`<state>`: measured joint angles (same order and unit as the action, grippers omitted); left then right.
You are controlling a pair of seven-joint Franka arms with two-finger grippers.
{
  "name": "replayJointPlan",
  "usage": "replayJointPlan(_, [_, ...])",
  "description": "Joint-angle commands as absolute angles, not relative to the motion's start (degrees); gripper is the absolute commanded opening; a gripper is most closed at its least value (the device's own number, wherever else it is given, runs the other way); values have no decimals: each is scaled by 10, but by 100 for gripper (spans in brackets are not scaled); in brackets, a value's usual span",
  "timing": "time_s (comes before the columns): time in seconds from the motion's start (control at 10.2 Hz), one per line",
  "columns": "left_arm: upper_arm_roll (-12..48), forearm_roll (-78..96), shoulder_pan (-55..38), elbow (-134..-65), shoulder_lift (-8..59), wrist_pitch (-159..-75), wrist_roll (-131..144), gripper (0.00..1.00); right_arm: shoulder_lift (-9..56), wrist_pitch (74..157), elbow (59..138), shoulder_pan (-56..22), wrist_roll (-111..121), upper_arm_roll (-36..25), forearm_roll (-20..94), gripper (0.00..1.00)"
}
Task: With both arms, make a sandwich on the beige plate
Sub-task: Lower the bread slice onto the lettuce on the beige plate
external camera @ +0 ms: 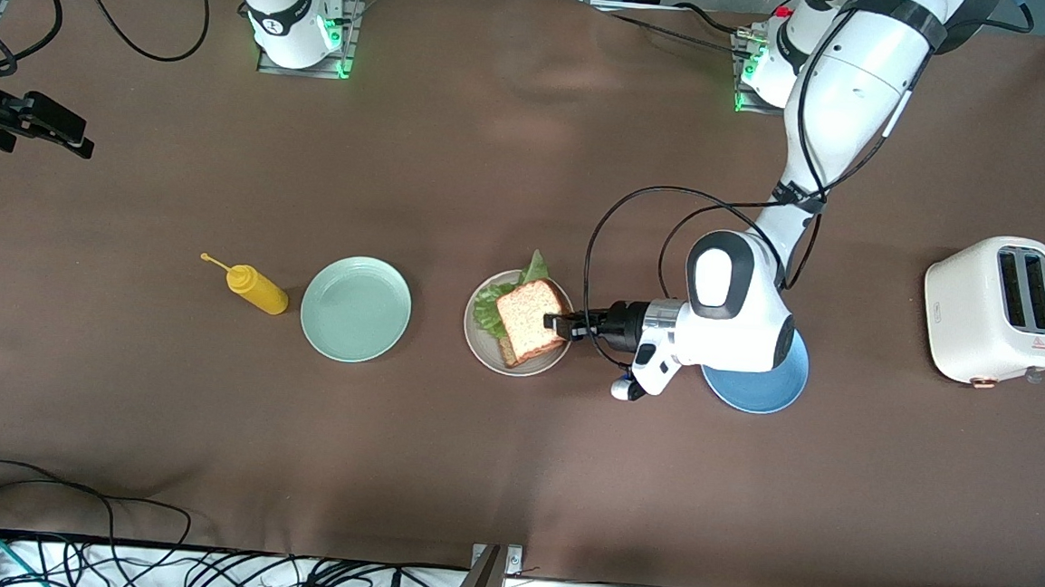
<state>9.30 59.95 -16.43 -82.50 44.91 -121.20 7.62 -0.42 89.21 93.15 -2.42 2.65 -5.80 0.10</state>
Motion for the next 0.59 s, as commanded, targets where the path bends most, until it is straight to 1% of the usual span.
replayJointPlan(0.0, [88,637,-178,-810,461,-1239,67,0,0,882,919,-22,28,-57,11,100])
replayJointPlan(0.1, [88,653,-186,-810,461,-1256,67,0,0,881,919,-22,29,-57,11,100])
replayJointPlan(0.49, [87,647,-187,-812,470,-1258,66,0,0,881,919,-23,28,-56,11,100])
